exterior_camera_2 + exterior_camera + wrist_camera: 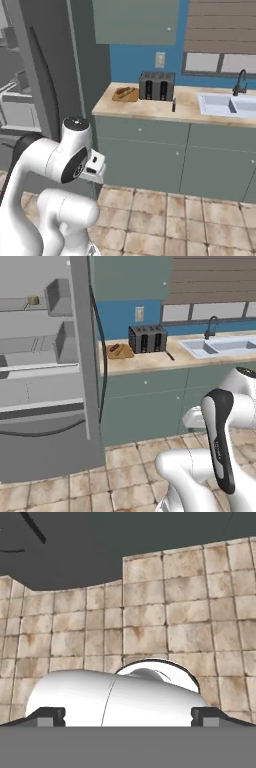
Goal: Retrieve the sausage and cheese from the fridge and place them on the cutting board on the counter.
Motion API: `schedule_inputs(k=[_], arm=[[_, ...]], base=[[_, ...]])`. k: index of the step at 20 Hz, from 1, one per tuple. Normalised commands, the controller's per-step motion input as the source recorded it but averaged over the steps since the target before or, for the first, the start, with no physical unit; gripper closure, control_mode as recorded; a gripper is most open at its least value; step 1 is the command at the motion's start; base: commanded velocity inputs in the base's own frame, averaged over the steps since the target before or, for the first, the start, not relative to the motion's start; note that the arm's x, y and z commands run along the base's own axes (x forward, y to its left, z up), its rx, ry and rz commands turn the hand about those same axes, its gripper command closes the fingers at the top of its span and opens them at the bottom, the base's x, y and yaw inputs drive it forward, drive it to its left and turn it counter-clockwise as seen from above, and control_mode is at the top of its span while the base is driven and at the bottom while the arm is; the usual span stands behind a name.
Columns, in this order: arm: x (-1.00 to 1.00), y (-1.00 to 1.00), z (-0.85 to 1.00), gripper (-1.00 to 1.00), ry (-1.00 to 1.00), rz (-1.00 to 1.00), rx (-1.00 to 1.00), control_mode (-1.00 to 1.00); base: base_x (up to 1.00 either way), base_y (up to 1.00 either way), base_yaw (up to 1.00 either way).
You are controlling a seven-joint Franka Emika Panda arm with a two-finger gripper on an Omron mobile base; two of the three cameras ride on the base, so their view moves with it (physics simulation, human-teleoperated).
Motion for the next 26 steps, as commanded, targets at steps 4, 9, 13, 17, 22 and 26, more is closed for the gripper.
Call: schedule_inputs(k=[4, 9, 13, 17, 22, 26], arm=[[0.0, 0.0, 0.0, -1.0, 0.0, 0.0, 0.0, 1.0], [0.0, 0.0, 0.0, -1.0, 0.0, 0.0, 0.0, 1.0], [0.0, 0.0, 0.0, -1.0, 0.0, 0.0, 0.0, 1.0], [0.0, 0.0, 0.0, -1.0, 0.0, 0.0, 0.0, 1.0], [0.0, 0.0, 0.0, -1.0, 0.0, 0.0, 0.0, 1.0], [0.0, 0.0, 0.0, -1.0, 0.0, 0.0, 0.0, 1.0]], base=[[-0.4, 0.82, -0.06], [-0.23, 0.92, 0.0], [-0.06, 0.94, 0.0], [0.03, 0.94, 0.0], [0.32, 0.94, 0.0], [0.53, 0.9, 0.0]])
